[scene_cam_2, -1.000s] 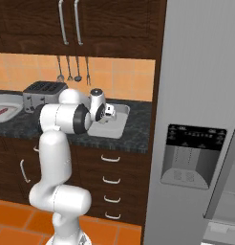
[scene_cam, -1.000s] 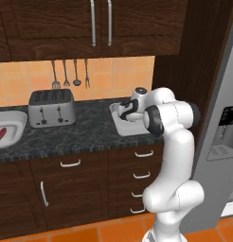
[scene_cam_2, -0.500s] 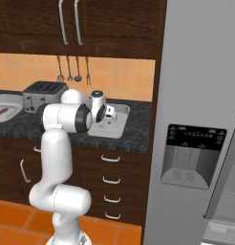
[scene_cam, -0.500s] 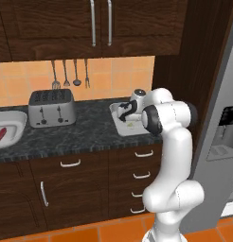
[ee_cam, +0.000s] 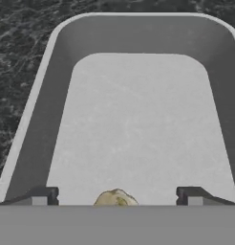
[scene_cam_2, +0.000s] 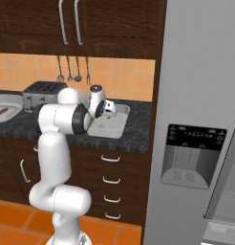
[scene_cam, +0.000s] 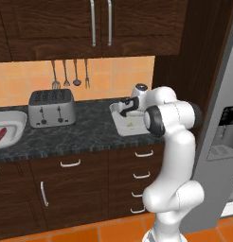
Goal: Place one garlic and one steak in each tupperware on the nearby counter, to pack two identical lunches.
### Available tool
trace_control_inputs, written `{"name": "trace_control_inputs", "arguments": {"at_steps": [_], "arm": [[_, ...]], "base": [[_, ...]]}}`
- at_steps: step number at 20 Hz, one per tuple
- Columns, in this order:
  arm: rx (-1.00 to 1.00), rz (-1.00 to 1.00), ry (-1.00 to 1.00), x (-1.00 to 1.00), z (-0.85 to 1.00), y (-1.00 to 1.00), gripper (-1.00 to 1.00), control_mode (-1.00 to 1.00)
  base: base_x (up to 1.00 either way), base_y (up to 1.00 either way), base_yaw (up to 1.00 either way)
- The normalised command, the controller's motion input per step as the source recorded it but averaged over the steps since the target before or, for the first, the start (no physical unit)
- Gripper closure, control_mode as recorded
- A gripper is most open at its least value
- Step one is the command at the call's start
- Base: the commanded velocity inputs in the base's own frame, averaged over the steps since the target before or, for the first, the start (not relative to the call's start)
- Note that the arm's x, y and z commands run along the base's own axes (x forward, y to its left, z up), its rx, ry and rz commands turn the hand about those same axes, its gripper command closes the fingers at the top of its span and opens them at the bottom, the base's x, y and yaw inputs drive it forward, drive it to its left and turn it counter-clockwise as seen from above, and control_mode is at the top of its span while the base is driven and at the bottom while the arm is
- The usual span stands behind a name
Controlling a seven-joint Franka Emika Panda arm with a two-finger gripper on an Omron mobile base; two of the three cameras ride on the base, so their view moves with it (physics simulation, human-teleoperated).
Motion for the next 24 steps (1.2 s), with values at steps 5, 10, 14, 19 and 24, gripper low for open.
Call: {"name": "trace_control_inputs", "arguments": {"at_steps": [5,10,14,19,24], "arm": [[0.00,0.00,-0.09,-0.62,0.79,-0.01,-1.00,-1.00],[0.01,0.08,0.00,-1.00,0.74,-0.02,-1.00,-1.00],[0.05,0.08,0.04,-1.00,0.85,0.00,-1.00,-1.00],[0.00,0.09,0.00,-1.00,0.68,0.00,-1.00,-1.00],[-0.06,0.11,0.00,-1.00,0.69,0.00,-1.00,-1.00]], "base": [[0.00,0.00,0.00],[0.00,0.00,0.00],[0.00,0.00,0.00],[0.00,0.00,0.00],[0.00,0.00,0.00]]}}
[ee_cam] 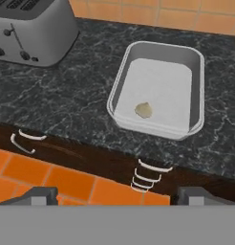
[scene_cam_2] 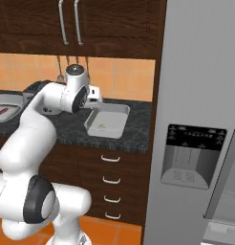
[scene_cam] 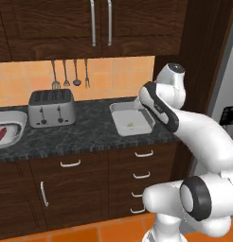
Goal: Place one garlic and one steak in each tupperware on the nearby counter, to pack two identical lunches.
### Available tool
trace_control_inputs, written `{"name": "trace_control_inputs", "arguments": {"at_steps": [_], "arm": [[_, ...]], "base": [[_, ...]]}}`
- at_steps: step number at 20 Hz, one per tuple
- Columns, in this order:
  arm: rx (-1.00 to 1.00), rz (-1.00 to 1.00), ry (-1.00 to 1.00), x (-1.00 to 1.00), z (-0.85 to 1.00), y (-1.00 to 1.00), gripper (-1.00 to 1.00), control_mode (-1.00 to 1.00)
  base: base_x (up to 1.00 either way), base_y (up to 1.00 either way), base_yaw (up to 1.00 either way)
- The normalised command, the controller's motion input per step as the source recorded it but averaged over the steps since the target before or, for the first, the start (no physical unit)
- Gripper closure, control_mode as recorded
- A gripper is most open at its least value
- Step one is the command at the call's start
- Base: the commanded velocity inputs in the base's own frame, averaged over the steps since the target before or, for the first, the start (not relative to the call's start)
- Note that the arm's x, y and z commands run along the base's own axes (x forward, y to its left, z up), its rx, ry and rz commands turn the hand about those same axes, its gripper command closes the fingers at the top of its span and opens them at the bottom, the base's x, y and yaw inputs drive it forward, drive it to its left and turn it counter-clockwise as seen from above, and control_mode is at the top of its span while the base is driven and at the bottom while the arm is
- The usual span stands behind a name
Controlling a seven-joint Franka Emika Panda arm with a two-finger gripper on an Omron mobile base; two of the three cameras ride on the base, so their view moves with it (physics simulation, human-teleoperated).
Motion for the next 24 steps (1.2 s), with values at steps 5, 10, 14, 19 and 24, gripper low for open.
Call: {"name": "trace_control_inputs", "arguments": {"at_steps": [5,10,14,19,24], "arm": [[-0.08,0.08,0.00,-1.00,0.86,0.00,-1.00,-1.00],[-0.07,0.04,0.00,-1.00,0.82,0.00,-1.00,-1.00],[-0.03,-0.03,0.00,-1.00,0.55,0.05,-1.00,-1.00],[-0.04,-0.21,0.00,-1.00,0.35,0.02,-1.00,-1.00],[0.01,-0.10,0.03,-1.00,0.49,-0.14,-1.00,-1.00]], "base": [[0.00,0.00,0.00],[0.00,0.00,0.00],[0.00,0.00,0.00],[0.00,0.00,0.00],[0.00,0.00,0.00]]}}
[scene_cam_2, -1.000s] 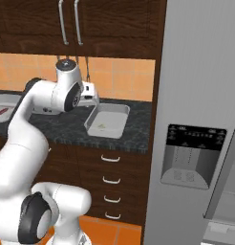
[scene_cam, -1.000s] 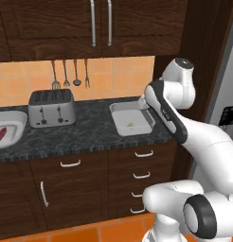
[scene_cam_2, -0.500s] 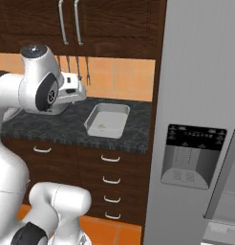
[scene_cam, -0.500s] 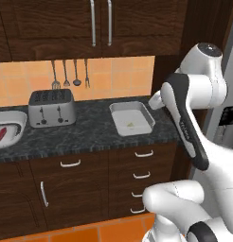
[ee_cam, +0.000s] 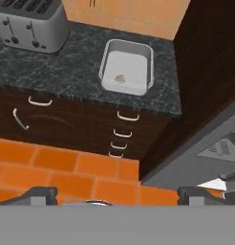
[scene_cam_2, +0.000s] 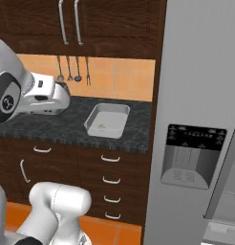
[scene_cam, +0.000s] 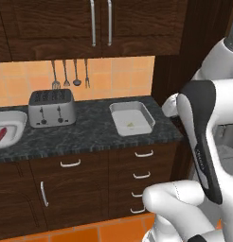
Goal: Place one garlic and one steak in each tupperware on the nearby counter, to pack two identical lunches.
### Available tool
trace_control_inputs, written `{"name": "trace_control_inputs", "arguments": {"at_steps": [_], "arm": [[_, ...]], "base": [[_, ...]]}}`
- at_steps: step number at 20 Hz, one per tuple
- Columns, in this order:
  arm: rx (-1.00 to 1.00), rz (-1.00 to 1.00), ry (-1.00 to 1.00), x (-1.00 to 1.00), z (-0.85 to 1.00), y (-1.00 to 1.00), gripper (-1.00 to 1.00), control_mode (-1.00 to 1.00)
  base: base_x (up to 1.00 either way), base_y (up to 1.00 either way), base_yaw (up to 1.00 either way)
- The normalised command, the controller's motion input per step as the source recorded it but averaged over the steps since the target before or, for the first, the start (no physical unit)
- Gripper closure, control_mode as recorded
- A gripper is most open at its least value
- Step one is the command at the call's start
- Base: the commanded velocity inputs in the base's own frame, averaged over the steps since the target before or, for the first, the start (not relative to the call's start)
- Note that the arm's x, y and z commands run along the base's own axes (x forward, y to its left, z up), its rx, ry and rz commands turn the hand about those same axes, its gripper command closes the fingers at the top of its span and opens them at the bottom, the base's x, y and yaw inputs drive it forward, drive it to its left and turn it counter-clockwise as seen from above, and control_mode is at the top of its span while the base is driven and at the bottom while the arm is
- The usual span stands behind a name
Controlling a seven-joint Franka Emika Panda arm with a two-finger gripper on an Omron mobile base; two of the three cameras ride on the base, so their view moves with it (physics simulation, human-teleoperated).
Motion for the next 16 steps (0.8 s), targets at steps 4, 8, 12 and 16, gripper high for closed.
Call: {"name": "trace_control_inputs", "arguments": {"at_steps": [4,8,12,16], "arm": [[0.03,0.11,0.03,-1.00,0.39,-0.16,-1.00,-1.00],[0.01,0.17,0.02,-1.00,0.35,-0.09,-1.00,-1.00],[0.00,0.04,-0.03,-0.57,0.20,0.00,-1.00,-1.00],[0.00,0.00,-0.01,0.00,0.00,0.00,-1.00,-1.00]], "base": [[0.00,0.00,0.00],[0.00,0.00,0.00],[0.00,0.00,0.00],[0.00,0.00,0.00]]}}
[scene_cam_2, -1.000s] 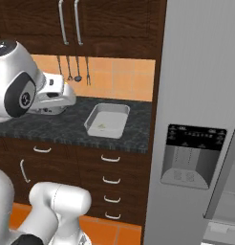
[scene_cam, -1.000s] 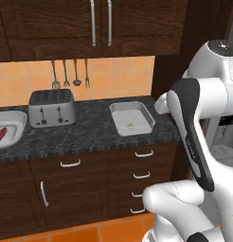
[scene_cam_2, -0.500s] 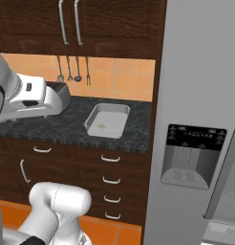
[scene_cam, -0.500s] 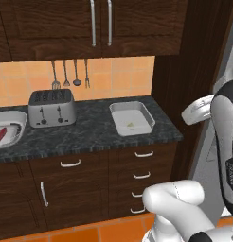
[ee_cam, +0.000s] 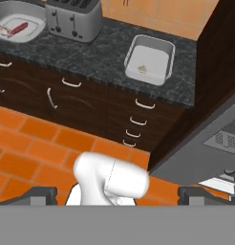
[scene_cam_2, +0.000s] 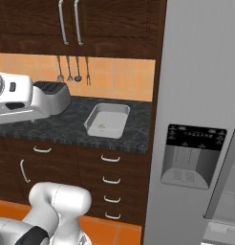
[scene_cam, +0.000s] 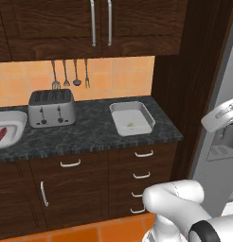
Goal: Place one garlic and one steak in each tupperware on the nearby counter, to pack two identical lunches.
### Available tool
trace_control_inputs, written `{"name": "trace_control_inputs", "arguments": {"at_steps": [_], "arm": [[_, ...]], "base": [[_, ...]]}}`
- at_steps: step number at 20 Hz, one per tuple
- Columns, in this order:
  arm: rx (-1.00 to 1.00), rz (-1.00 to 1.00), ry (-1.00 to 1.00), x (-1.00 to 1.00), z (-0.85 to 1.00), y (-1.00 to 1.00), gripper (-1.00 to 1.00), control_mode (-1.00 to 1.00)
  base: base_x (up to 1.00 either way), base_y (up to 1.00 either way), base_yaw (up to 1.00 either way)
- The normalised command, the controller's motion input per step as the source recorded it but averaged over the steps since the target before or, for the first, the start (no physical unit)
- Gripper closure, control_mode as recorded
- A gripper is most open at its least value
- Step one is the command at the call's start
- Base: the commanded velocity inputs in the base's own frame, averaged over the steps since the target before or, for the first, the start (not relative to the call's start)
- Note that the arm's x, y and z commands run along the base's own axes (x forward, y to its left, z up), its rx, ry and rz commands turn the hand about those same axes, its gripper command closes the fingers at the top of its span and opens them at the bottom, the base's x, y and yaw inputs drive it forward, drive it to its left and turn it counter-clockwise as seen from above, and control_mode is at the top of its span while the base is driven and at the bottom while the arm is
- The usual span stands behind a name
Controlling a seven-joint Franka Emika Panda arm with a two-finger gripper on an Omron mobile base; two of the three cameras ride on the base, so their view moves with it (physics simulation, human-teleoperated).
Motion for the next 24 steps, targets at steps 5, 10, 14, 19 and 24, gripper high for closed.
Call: {"name": "trace_control_inputs", "arguments": {"at_steps": [5,10,14,19,24], "arm": [[0.00,0.00,0.00,0.00,0.00,0.00,-1.00,-1.00],[0.00,0.00,0.00,0.00,0.00,0.00,-1.00,1.00],[0.00,0.00,0.00,0.00,0.00,0.00,-1.00,1.00],[0.00,0.00,0.00,0.00,0.00,0.00,-1.00,1.00],[0.00,0.00,0.00,0.00,0.00,0.00,-1.00,1.00]], "base": [[0.00,0.00,0.00],[-0.02,0.00,0.00],[-0.06,-0.29,-0.01],[-0.06,-0.65,0.00],[-0.08,-0.70,0.00]]}}
